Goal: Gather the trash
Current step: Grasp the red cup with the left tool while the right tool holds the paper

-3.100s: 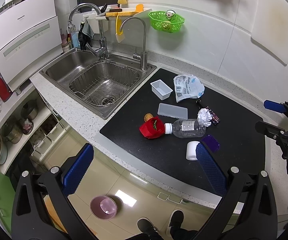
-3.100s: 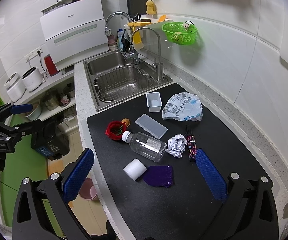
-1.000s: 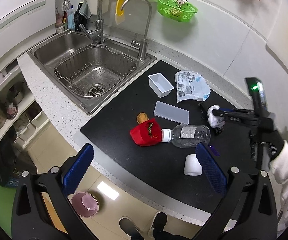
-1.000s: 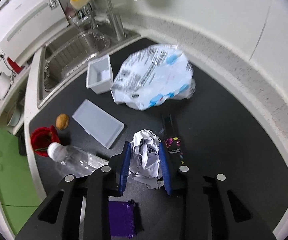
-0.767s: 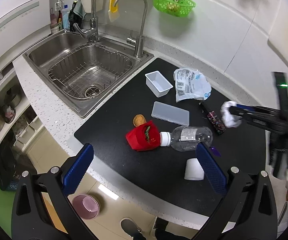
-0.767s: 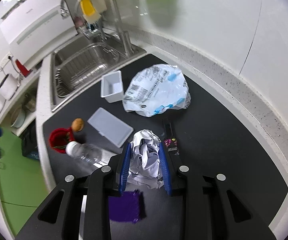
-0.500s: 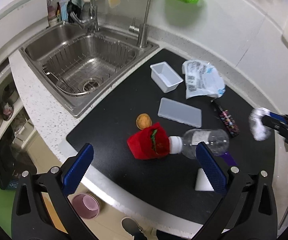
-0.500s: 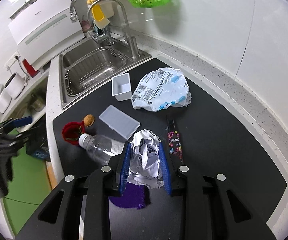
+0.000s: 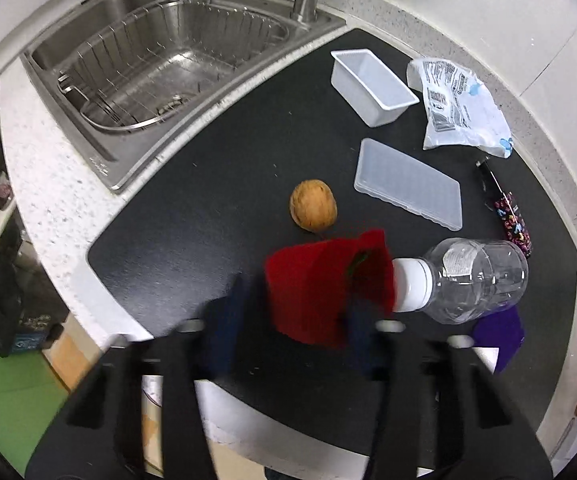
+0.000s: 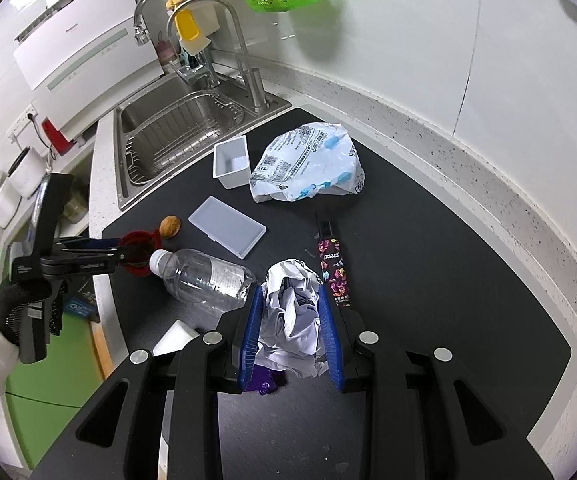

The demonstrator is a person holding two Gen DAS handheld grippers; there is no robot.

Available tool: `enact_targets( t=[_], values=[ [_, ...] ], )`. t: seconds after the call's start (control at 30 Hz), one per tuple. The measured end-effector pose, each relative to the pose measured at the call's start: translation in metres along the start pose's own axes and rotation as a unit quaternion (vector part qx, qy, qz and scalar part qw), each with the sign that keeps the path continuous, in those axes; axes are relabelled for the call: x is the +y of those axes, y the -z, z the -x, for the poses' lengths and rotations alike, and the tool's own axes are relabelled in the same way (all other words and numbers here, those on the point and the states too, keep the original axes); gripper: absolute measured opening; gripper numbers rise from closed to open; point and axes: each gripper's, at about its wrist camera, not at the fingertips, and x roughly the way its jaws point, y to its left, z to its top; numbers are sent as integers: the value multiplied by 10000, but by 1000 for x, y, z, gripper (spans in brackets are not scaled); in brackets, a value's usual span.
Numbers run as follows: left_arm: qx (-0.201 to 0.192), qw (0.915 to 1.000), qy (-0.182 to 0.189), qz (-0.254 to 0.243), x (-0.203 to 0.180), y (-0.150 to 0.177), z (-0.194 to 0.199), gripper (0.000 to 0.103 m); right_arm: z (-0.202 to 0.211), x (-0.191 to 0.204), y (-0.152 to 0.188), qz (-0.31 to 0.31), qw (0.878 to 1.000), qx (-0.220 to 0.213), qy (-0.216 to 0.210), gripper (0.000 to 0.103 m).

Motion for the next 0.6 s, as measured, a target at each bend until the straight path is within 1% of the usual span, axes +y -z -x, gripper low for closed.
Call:
enact_targets(
  t=[0.03,0.07,0.1,0.17,0.33,0.5,0.6],
  values=[
    [-19,10000,-8,-11,-1,0,-1,24,0,0,0,-2,10000,0,-4,28],
    [-45,10000,60,-23,-1,1,0,20,0,0,0,2,10000,-4,-4,28],
    [-61,10000,70,-28,-2,1,1,18,0,0,0,5,10000,-11,-8,28],
    [-165,9998,48,-49,-3,3,5,12,1,1,0,10,10000,-30,-16,28],
    [-461,9988,1,-158,-10,3,29,11,5,8,-3,98,9999,-86,-27,28],
    [-791,9965,-55,-270,-14,12,68,11,16,26,-7,307,9993,-205,-65,28],
    [-1016,9944,-78,-271,-9,24,98,11,22,42,-9,477,9984,-284,-137,28]
  ],
)
